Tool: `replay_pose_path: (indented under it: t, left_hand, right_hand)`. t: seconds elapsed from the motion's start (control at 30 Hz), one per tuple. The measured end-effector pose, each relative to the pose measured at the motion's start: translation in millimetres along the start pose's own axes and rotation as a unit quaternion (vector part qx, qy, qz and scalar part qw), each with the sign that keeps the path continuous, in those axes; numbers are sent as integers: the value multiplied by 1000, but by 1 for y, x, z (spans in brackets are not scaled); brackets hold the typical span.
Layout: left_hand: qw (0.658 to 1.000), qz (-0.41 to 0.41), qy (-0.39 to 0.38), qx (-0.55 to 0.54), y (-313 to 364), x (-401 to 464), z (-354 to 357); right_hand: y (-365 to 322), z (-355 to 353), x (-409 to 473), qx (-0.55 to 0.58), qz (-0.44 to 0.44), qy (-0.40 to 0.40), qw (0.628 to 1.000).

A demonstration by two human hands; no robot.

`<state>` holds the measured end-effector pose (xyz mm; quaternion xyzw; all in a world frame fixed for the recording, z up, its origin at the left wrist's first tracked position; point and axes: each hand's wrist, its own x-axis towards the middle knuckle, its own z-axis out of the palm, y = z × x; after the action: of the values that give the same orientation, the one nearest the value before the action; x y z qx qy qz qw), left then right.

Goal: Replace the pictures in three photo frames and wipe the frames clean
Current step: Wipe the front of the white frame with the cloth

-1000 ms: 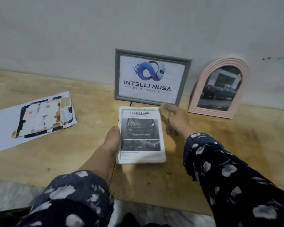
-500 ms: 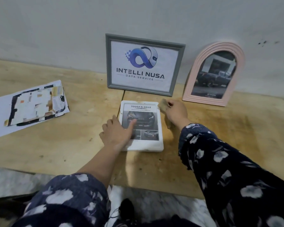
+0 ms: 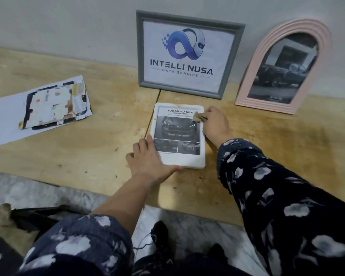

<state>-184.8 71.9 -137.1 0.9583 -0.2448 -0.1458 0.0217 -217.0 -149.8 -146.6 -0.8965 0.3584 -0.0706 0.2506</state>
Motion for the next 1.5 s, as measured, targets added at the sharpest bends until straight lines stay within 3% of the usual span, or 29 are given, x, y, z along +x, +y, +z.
replay_pose_path:
  t: [0.17,0.53,0.8,1.07,1.27,1.37,1.5]
  left_hand:
    - [1000,-4,14,-11,-2,-4,6]
    - [1000,2,27,-6,-3,-7,6]
    - [999,-10,19,-35,0,-11,2]
    - [999,7,-5,-37,-3,-13,-3]
    - [977,69,-113,-165,-35,2,-28]
    - [952,52,-126,-274,-39,-1,-32]
    - [940,36,-132,-314,-40,-5,-32]
  right_hand:
    - [1,-1,-48,-30,-40,-13,999]
    - [2,3,-126,22,-19,-4,1000]
    - [-10,13,-151,30,62,-4,998]
    - [-25,28,-172,72,102,75,989]
    - [-36,31,-176,62,166,99,979]
    - [-41,33,-173,54,177,105,977]
    - [-50,40,-177,18,178,133,975]
